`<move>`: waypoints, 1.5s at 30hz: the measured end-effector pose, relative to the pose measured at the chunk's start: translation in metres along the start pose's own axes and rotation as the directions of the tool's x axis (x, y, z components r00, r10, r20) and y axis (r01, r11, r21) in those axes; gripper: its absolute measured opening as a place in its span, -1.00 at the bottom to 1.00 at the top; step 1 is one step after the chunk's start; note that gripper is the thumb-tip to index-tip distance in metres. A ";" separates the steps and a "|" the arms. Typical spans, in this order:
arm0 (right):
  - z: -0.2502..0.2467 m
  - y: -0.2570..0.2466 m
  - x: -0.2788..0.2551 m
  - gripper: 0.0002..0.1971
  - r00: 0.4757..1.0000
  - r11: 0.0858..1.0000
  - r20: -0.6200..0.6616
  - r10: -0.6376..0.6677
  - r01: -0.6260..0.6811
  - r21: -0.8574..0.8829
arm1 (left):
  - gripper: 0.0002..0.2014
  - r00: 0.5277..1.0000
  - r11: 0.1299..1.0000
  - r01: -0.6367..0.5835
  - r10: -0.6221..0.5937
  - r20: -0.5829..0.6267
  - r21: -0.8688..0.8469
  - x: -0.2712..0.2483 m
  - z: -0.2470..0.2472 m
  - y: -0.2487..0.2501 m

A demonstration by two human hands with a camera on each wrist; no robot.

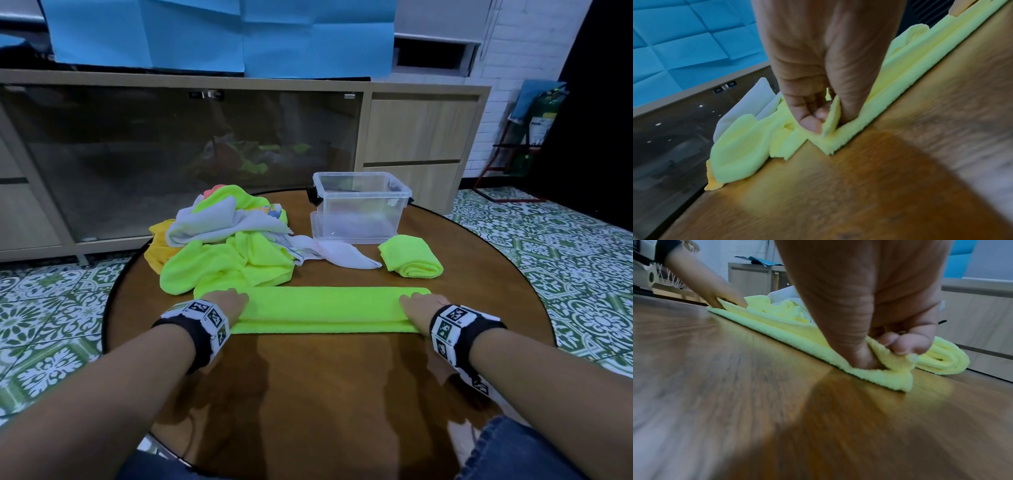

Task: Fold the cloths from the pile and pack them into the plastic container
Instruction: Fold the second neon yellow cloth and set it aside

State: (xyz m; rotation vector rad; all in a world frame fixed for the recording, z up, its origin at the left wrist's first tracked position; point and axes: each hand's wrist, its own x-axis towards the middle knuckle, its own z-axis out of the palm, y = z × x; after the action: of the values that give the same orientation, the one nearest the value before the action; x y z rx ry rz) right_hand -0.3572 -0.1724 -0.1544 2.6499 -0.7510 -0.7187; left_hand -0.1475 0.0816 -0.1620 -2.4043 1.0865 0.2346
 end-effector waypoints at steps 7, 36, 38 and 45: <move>0.001 0.006 0.002 -0.51 1.000 0.999 0.006 -0.005 0.005 0.052 | -0.84 0.999 0.987 0.038 -0.033 0.036 -0.158 0.002 0.003 -0.002; -0.005 -0.062 0.035 -0.31 0.974 0.930 -0.019 -0.225 0.221 0.292 | -0.28 0.987 0.944 -0.136 0.156 0.042 -0.302 0.029 -0.015 0.097; -0.001 -0.057 0.032 -0.30 0.974 0.923 -0.020 -0.226 0.221 0.314 | -0.15 0.990 0.940 -0.096 0.123 0.062 -0.329 0.028 -0.008 0.086; 0.018 -0.010 0.021 -0.27 0.994 0.937 0.046 -0.101 0.079 0.341 | -0.31 0.989 0.910 0.066 -0.005 0.149 -0.410 0.009 0.009 0.040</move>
State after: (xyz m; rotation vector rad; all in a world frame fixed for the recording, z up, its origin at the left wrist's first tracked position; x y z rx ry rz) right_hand -0.3473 -0.1781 -0.1820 3.0019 -0.8416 -0.7590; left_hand -0.1705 0.0577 -0.1870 -2.7209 1.0028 0.6793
